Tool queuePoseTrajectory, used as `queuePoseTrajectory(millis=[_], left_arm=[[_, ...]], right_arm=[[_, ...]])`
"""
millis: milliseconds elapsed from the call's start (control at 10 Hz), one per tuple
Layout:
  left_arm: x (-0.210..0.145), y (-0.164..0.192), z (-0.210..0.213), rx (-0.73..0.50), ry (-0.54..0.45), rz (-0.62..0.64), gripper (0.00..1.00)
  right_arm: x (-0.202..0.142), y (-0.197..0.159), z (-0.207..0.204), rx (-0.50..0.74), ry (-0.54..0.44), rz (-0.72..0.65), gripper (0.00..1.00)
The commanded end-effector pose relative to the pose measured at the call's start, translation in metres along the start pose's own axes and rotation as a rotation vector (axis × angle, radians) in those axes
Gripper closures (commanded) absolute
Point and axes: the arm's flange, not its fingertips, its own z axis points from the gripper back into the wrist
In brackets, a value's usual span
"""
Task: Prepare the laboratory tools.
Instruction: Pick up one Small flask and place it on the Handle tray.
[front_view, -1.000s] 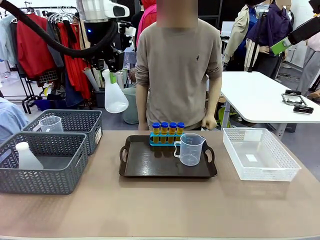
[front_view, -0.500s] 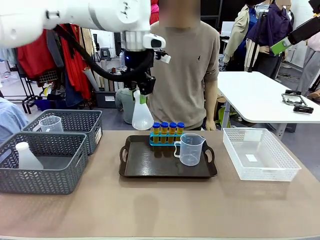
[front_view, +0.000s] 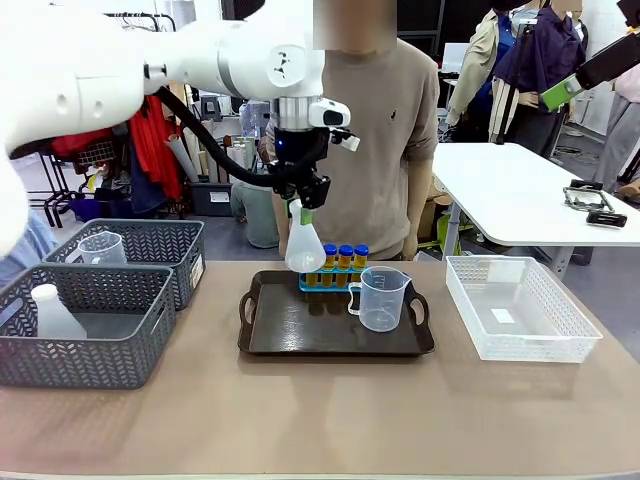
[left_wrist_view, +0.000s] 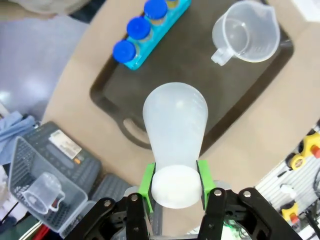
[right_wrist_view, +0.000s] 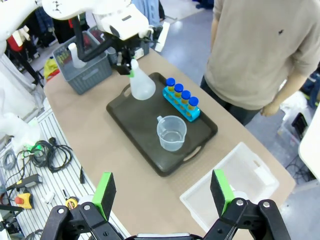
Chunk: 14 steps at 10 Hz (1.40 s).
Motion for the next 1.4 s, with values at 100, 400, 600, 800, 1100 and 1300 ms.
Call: queuePoseTrajectory(millis=[100,400,600,800,1100,1300], left_arm=[[0.019,-0.005,-0.021,-0.014,0.023,-0.041,1.00],[0.015,-0.017,-0.061,-0.015,0.087,-0.060,1.00],[0.004,-0.017,-0.079,-0.039,0.093,-0.051,1.00],[-0.007,-0.015,-0.095,-0.035,0.089,-0.034,1.00],[-0.011,-0.014,-0.113,-0.004,0.083,-0.030,1.00],[-0.008,-0.012,-0.123,-0.020,0.081,-0.035,1.00]], right_arm=[[0.000,0.001,0.000,0.015,-0.013,0.005,0.00],[0.000,0.001,0.000,0.015,-0.013,0.005,0.00],[0.000,0.001,0.000,0.015,-0.013,0.005,0.00],[0.000,0.001,0.000,0.015,-0.013,0.005,0.00],[0.000,0.001,0.000,0.015,-0.013,0.005,0.00],[0.000,0.001,0.000,0.015,-0.013,0.005,0.00]])
